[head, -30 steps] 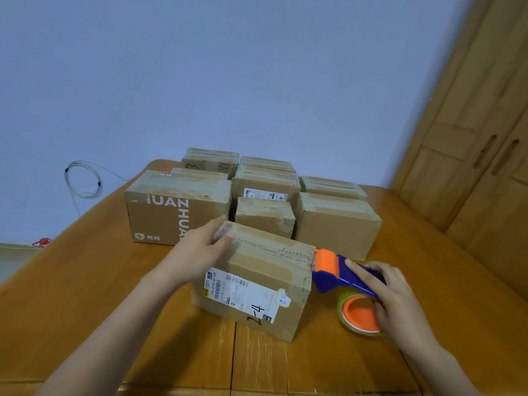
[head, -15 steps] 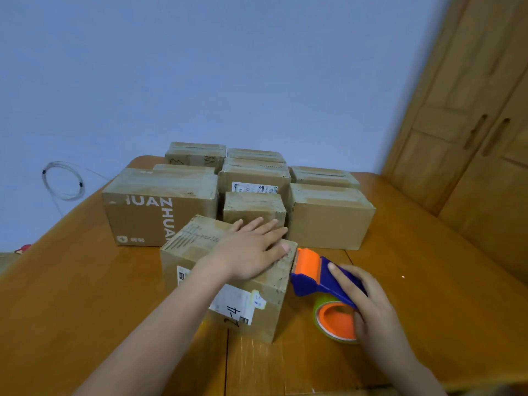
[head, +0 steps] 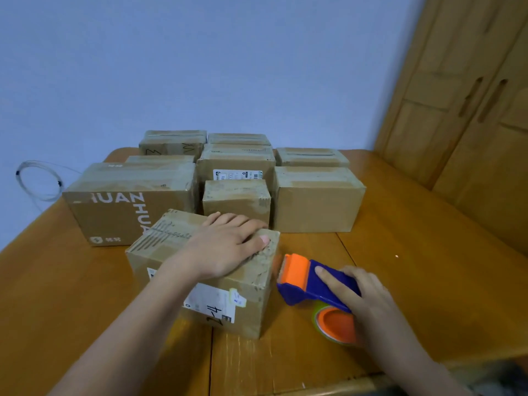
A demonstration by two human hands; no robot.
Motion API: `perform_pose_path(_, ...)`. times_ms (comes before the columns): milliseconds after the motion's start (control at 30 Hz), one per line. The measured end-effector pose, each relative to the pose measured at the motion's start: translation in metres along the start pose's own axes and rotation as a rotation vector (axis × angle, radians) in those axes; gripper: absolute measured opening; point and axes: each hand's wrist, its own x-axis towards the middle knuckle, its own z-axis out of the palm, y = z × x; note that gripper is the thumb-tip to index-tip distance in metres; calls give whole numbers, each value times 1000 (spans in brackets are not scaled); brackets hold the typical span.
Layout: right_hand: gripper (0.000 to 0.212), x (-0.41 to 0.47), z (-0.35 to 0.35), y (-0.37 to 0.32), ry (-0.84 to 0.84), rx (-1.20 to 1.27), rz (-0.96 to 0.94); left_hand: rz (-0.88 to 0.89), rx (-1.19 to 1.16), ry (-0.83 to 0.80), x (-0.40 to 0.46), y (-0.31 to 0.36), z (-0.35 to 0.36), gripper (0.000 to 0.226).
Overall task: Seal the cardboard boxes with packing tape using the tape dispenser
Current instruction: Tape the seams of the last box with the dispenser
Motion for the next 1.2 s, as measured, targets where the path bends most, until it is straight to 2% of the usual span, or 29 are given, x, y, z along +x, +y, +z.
perform_pose_path(133, 127, -7, -7, 10, -54, -97, 46, 19, -23, 29, 1, -3, 0, 85)
perform_pose_path(200, 122, -4, -20, 4, -180, -154, 21, 20, -27, 34, 1, -3, 1, 91)
perform_pose_path(333, 87, 0, -30, 0, -365, -128, 7, 25, -17, 30, 1, -1, 0, 91)
perform_pose_path(467, 107, 10, -16, -2, -258, -164, -71, 16, -6, 31, 1, 2, 0, 91)
perform_pose_path(800, 92, 32, -22, -1, -118, -322, -205, 18, -6, 5, 2, 0, 1, 90)
perform_pose_path(967, 79, 42, -42, -16, -222, -395, -263, 22, -2, -3, 3, 1, 0, 89)
perform_pose_path(1067, 72, 44, -51, -26, -195, -415, -280, 25, 1, -7, 3, 2, -1, 75)
perform_pose_path(1200, 64, 45, -44, -43, -349, -494, -316, 25, -25, -7, 2, 3, 0, 75)
